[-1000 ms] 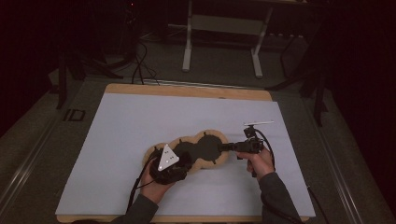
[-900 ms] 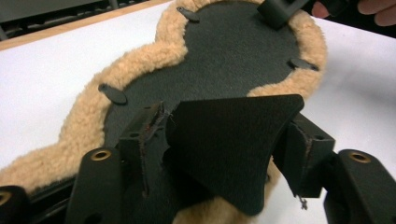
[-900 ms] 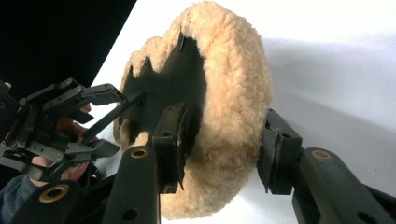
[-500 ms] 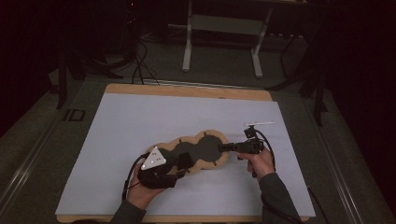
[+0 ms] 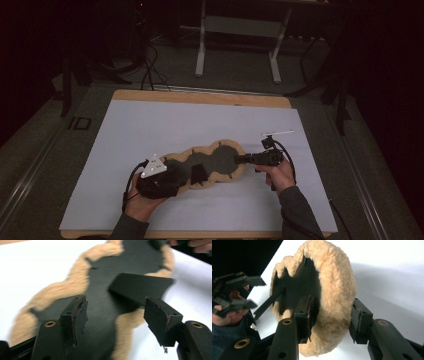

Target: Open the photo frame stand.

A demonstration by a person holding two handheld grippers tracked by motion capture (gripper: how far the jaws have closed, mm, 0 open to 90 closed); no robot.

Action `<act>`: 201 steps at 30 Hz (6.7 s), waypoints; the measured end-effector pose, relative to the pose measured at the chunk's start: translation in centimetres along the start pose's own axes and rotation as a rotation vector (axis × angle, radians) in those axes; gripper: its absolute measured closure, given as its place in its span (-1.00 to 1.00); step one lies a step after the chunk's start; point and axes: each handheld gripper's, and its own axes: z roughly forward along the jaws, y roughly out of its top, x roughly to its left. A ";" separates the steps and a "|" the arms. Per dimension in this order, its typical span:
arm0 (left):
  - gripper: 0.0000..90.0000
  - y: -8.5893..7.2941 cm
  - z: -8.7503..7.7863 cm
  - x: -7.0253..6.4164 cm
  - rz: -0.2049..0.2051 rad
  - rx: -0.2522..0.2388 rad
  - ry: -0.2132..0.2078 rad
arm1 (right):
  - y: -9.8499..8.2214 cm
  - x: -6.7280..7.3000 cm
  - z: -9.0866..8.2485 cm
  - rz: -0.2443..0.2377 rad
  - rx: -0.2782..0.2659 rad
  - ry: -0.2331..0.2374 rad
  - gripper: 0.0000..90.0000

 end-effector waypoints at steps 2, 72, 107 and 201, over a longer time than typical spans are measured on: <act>-0.20 -0.1 -0.2 0.4 -0.020 0.000 0.004 | 0.0 0.1 0.0 -0.006 0.000 -0.001 0.29; 0.18 -3.1 -1.4 6.0 -0.284 0.090 -0.018 | -1.4 -0.5 -0.2 -0.149 -0.009 -0.053 0.26; 0.26 -1.1 -0.2 5.6 -0.169 0.029 0.105 | -1.3 -0.3 -0.3 -0.261 -0.090 -0.160 0.14; 0.66 -0.9 -1.7 3.8 -0.082 -0.062 0.201 | -3.9 0.0 0.6 -0.369 -0.137 -0.277 -0.08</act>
